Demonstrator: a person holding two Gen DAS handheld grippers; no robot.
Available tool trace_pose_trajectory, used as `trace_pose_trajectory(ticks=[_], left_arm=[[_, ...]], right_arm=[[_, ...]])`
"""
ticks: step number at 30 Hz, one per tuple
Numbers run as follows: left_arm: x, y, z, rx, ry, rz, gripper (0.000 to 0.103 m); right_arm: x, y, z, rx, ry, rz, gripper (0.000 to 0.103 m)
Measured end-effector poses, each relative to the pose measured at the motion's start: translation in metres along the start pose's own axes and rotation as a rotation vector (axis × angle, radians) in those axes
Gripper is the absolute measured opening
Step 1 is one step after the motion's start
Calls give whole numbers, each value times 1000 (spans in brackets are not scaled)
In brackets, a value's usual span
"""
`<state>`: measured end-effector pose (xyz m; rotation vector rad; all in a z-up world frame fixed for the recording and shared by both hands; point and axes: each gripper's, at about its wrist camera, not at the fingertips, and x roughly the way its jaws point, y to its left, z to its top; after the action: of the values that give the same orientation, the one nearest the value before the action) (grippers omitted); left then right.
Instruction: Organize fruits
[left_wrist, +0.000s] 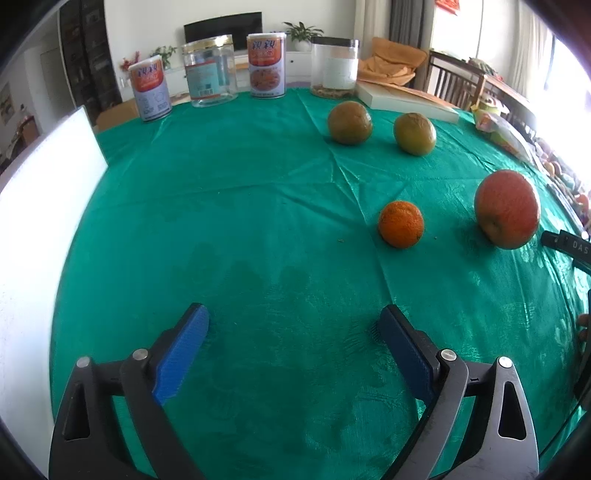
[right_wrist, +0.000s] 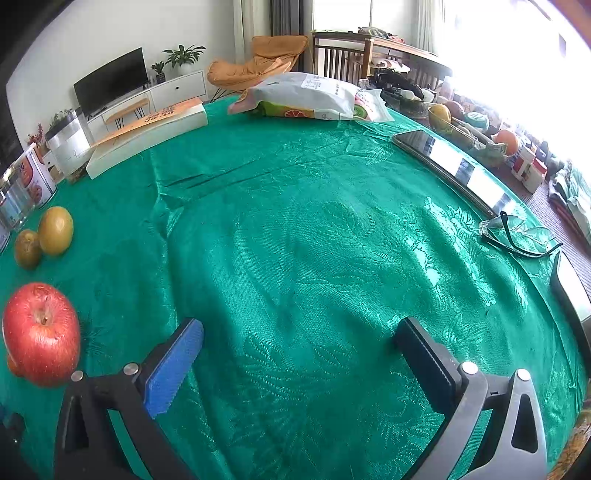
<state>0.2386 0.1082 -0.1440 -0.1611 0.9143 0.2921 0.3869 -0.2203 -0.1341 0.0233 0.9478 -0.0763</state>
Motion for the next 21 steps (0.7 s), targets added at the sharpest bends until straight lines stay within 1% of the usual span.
trace_pose_trajectory(ticks=[21], left_arm=[[0,-1,1,1,2,6,97]], right_arm=[[0,1,0,1,0,-1,103]])
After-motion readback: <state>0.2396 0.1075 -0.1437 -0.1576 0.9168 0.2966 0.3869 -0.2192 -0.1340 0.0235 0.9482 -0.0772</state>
